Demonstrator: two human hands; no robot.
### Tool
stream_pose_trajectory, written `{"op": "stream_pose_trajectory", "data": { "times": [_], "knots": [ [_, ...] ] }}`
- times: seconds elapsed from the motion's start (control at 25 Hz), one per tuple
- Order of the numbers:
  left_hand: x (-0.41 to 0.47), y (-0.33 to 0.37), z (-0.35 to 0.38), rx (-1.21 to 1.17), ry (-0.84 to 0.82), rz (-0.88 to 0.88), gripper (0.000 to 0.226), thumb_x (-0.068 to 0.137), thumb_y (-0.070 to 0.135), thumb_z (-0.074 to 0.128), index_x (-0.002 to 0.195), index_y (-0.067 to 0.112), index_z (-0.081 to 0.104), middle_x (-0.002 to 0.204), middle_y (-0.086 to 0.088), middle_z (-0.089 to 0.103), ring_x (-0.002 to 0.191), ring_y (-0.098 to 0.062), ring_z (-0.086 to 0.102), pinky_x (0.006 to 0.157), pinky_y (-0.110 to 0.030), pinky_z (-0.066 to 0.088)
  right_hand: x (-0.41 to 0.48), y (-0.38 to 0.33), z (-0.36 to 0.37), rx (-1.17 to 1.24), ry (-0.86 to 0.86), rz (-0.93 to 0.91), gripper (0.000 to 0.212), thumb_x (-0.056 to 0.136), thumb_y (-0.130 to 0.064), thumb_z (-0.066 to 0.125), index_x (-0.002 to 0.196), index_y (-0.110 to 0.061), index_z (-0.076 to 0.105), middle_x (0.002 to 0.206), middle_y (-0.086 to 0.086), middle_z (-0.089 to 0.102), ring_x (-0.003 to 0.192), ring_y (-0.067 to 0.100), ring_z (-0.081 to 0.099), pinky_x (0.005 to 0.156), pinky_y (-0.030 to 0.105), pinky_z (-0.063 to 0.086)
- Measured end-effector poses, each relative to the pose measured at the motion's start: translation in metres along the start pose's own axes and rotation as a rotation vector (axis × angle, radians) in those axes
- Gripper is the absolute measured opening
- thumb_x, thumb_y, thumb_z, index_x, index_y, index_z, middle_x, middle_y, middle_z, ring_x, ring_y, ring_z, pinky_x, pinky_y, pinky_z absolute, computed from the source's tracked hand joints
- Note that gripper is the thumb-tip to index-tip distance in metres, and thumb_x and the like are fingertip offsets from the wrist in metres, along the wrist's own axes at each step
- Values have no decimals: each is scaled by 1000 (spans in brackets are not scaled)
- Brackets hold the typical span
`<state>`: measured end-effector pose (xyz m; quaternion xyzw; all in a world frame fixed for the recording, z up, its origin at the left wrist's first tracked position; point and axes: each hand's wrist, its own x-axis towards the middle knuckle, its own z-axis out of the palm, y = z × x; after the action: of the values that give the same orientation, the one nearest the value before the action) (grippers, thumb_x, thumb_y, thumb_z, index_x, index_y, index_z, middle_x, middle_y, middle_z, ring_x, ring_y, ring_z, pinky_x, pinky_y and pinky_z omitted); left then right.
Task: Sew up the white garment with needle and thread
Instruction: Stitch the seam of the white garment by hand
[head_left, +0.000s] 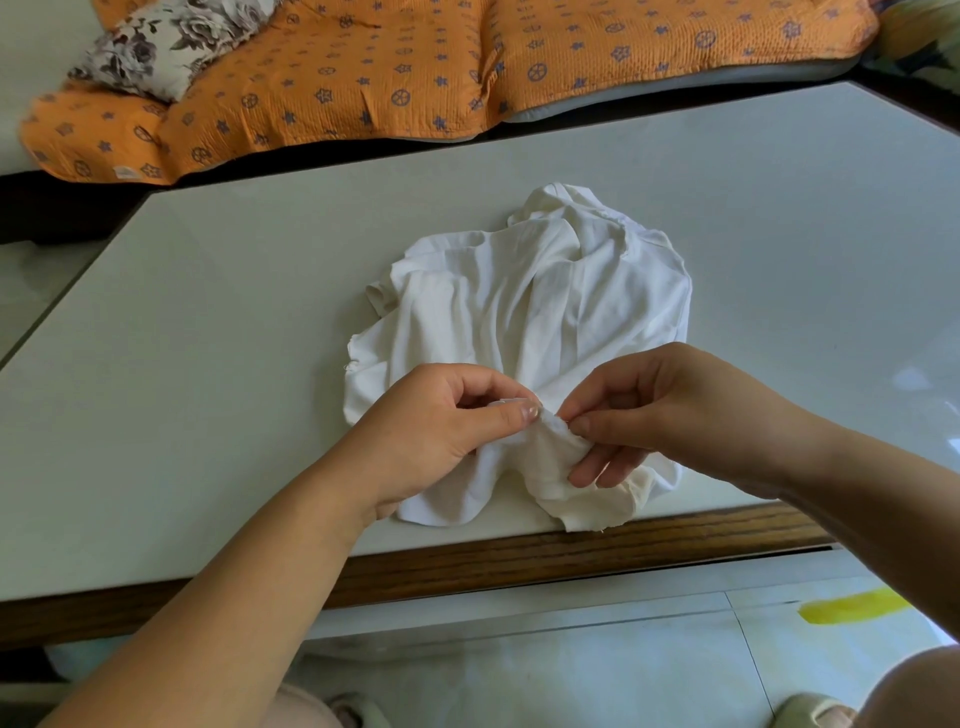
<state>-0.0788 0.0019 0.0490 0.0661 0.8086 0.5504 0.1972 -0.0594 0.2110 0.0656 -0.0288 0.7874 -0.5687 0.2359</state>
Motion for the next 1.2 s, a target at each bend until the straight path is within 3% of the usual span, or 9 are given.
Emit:
{"op": "stream_pose_trajectory", "data": {
  "times": [0.28, 0.36, 0.52, 0.6, 0.76, 0.96, 1.08, 1.2],
  "knots": [
    [3, -2, 3, -152, -26, -29, 6, 81, 20, 73, 86, 18, 76, 82, 6, 75, 83, 0, 67, 75, -12, 49, 4, 4, 7, 16, 49, -14, 11, 89, -14, 67, 86, -18, 76, 66, 10, 72, 59, 17, 72, 59, 25, 59],
    [4, -2, 4, -221, -30, -46, 14, 75, 24, 74, 86, 16, 75, 81, 4, 74, 81, -3, 67, 74, -14, 50, 4, 4, 8, 31, 66, -12, 8, 90, -14, 66, 89, -15, 74, 63, 10, 71, 53, 16, 70, 55, 22, 57],
    [5, -5, 8, -357, -36, -105, 19, 68, 25, 74, 85, 16, 76, 85, -5, 74, 85, -15, 67, 82, -28, 51, 4, 6, 12, 81, 46, -58, 6, 93, -15, 62, 96, -11, 63, 75, 16, 74, 64, 26, 73, 62, 26, 58],
    [6, -6, 12, -419, -46, -133, 19, 71, 22, 73, 87, 13, 76, 88, -9, 74, 87, -18, 69, 85, -29, 54, 4, 7, 15, 91, 55, -86, 6, 96, -12, 59, 101, -12, 58, 77, 14, 75, 70, 26, 75, 67, 28, 59],
    [6, -3, 15, -446, -21, -148, 10, 83, 14, 68, 89, 8, 73, 83, -9, 74, 80, -16, 71, 69, -21, 56, 2, 9, 23, 51, 107, -174, 9, 100, -14, 52, 105, -19, 58, 73, 4, 74, 75, 21, 76, 75, 35, 61],
    [5, -3, 18, -395, -30, -149, 8, 87, 14, 67, 90, 8, 72, 83, -10, 74, 79, -16, 71, 67, -20, 55, 3, 8, 26, -52, 160, -211, 3, 97, -22, 58, 97, -20, 59, 74, 6, 74, 68, 15, 73, 67, 36, 62],
    [5, -4, 19, -392, -32, -155, 19, 82, 19, 70, 95, 6, 73, 90, -12, 75, 86, -17, 72, 73, -22, 57, 3, 8, 25, -123, 177, -222, 5, 97, -25, 57, 93, -25, 59, 76, 2, 74, 66, 11, 72, 63, 32, 60],
    [8, -5, 18, -486, -35, -208, 35, 75, 22, 72, 105, 4, 73, 109, -19, 72, 105, -25, 68, 99, -34, 51, 8, 9, 19, -175, 372, -263, 10, 96, -27, 60, 87, -32, 61, 80, -13, 70, 63, 6, 69, 61, 27, 55]
  ]
}}
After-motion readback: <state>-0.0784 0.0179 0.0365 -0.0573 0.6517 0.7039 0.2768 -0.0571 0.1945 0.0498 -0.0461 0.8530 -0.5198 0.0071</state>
